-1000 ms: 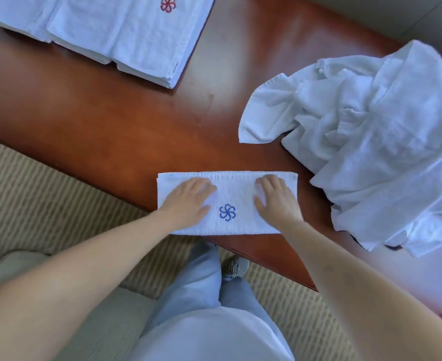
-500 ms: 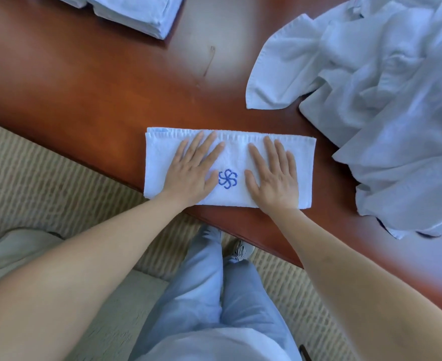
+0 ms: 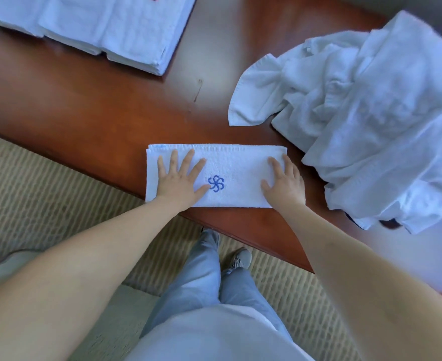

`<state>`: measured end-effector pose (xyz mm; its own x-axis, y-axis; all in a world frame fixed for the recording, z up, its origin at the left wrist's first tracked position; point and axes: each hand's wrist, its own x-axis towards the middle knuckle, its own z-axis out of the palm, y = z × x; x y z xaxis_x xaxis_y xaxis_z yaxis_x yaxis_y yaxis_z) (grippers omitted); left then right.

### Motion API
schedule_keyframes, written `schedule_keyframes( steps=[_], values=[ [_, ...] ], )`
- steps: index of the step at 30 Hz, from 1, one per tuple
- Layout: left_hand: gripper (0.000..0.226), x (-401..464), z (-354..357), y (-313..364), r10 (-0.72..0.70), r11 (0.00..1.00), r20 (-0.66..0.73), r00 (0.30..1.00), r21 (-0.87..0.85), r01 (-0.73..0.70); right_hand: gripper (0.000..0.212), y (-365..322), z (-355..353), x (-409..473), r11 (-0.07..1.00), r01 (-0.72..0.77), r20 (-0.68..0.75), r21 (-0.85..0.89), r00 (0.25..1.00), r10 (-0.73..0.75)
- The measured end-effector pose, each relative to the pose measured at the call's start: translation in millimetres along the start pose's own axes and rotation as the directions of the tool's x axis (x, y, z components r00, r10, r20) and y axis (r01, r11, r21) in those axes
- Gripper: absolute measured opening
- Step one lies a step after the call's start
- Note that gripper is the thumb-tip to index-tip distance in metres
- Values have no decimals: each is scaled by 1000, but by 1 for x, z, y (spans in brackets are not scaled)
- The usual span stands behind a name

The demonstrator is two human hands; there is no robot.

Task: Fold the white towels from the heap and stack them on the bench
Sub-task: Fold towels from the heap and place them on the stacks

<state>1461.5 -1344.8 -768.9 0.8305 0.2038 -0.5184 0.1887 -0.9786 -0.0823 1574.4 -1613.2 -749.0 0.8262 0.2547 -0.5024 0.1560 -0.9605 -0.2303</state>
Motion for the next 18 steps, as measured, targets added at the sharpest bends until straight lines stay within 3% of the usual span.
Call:
schedule_keyframes(
  steps=[3, 6, 8, 10, 12, 15, 18],
  values=[
    [72, 3, -25, 20, 105, 994, 18, 994, 13, -105, 74, 5, -21, -16, 965, -190, 144, 180, 976, 165],
    [66, 15, -46, 43, 211, 978, 32, 977, 2, -211, 80, 12, -34, -28, 847, -414, 290, 334, 900, 325],
    [64, 26, -59, 61, 293, 956, 57, 954, -15, -292, 78, 14, -36, -32, 671, -577, 401, 465, 813, 421],
    [63, 38, -70, 79, 354, 935, 73, 932, -25, -353, 70, 12, -34, -35, 376, -707, 536, 599, 702, 469],
    [62, 51, -78, 96, 403, 915, 74, 912, -33, -401, 63, 12, -30, -35, 183, -722, 585, 667, 660, 472],
    [64, 73, -87, 120, 467, 884, 49, 883, -59, -465, 53, 18, -22, -33, 25, -691, 605, 723, 650, 459],
    [65, 93, -97, 144, 482, 860, 10, 876, -196, -471, 39, 23, -13, -35, -141, -667, 656, 731, 630, 416]
  ],
)
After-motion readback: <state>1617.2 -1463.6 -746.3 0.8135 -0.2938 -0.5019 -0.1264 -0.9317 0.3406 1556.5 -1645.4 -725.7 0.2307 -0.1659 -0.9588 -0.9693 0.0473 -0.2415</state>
